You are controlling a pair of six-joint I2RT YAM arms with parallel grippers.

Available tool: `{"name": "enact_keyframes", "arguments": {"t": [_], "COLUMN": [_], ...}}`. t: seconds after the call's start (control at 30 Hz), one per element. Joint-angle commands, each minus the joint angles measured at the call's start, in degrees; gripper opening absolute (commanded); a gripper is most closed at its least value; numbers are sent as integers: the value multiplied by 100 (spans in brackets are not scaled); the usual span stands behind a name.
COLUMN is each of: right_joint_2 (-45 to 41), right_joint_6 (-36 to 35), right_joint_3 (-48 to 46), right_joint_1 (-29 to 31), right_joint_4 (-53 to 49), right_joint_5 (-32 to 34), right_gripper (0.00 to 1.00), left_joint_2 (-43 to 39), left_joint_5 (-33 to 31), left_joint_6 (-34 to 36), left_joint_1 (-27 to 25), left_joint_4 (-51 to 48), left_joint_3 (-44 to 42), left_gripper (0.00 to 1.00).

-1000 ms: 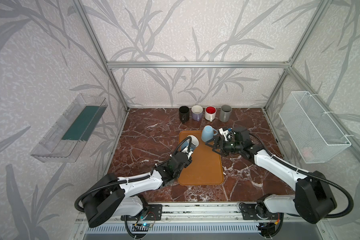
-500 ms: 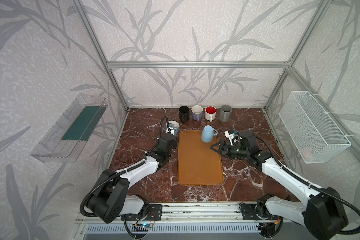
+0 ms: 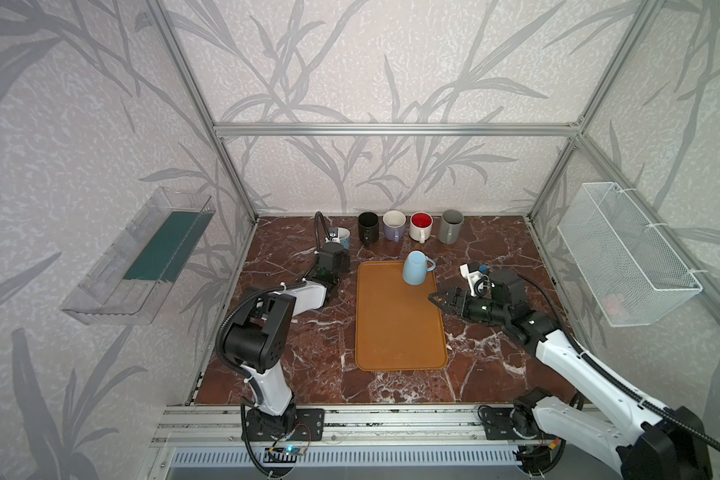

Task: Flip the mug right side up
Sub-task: 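Carry the upright dotted blue mug with the left gripper toward the far mug row, then set the dotted blue mug beside the black mug and open the left gripper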

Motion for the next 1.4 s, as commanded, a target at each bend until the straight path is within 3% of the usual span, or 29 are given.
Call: {"name": "enact_keyframes", "arguments": {"t": [0.0, 0.33, 1.17, 1.37], "right_joint_2": [-154, -366, -467, -485], "right_joint_6": [-58, -154, -219, -219], "right_joint_3": [-67, 23, 133, 134], "right_joint_1": [-26, -122, -202, -205], "right_joint_4": [-188, -587, -821, -836], "right_joint_5": [114, 237, 361, 379], "right_gripper": [93, 93, 93, 92], "left_joint_2": [231, 1060, 2010, 2132], "left_joint_5": [-26, 328, 395, 540], "left_joint_6": [-324, -404, -203, -212], "left_joint_1": [140, 236, 251, 250], "left_joint_4": [658, 1077, 1991, 2477], "left_joint_3": [448, 1040, 1626, 1438], "left_gripper": [0, 0, 0, 17]}}
